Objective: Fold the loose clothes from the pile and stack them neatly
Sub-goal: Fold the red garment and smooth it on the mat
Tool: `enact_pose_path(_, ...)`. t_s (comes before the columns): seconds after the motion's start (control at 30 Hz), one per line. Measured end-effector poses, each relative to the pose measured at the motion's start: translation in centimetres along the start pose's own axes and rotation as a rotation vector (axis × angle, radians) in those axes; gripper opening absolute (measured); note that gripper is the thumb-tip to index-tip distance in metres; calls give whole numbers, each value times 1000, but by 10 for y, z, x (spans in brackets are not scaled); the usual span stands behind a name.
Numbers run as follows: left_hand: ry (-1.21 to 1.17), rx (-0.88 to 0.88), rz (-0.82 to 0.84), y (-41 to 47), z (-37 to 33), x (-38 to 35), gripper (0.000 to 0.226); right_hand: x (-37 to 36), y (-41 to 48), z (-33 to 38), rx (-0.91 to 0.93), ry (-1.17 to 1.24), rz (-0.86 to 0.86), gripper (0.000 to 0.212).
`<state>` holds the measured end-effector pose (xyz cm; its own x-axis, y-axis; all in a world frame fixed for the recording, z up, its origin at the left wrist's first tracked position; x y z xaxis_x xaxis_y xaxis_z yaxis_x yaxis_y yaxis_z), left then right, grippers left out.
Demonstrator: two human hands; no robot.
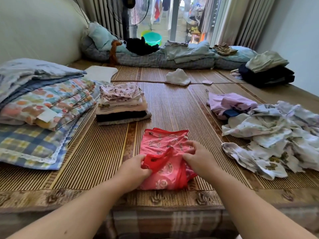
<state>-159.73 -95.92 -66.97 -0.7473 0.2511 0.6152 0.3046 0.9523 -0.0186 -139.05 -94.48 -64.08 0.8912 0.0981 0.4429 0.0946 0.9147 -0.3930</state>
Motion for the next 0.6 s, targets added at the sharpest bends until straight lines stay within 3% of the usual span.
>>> enact_pose_path(0.07, -40, 37, -79, 3, 5, 2, 57, -7, 5, -1, 155, -295, -140, 41)
enact_pose_path(0.13, -53, 1, -74, 3, 6, -1, 82, -20, -4, 7, 365, -472, -211, 33)
enact_pose_path(0.23, 209, -156, 16, -5, 3, -5, 76, -51, -26, 14, 651, -679, -66, 30)
enact_pose_path(0.3, 448, -258, 164, -11, 4, -12, 66, -68, -24, -1, 611, -880, 54, 50)
enact_pose_path(0.4, 620, -220, 301, -13, 18, -17, 66, -66, -6, -21, 458, -1062, 29, 70)
enact_pose_path(0.6, 652, -174, 170, -6, 19, -4, 56, -48, 0, -15, 516, -975, -65, 35)
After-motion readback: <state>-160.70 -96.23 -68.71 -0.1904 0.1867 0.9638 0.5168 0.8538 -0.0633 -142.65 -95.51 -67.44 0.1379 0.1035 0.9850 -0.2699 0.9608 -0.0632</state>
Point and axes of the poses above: each hand's wrist, its own y-axis towards the middle knuckle, its own x-axis out of the back of the hand, z = x × y, the point moved 6 cm from there along y, towards the middle knuckle, and after that the axes turned 13 degrees about -x, right-handed, at the moved point
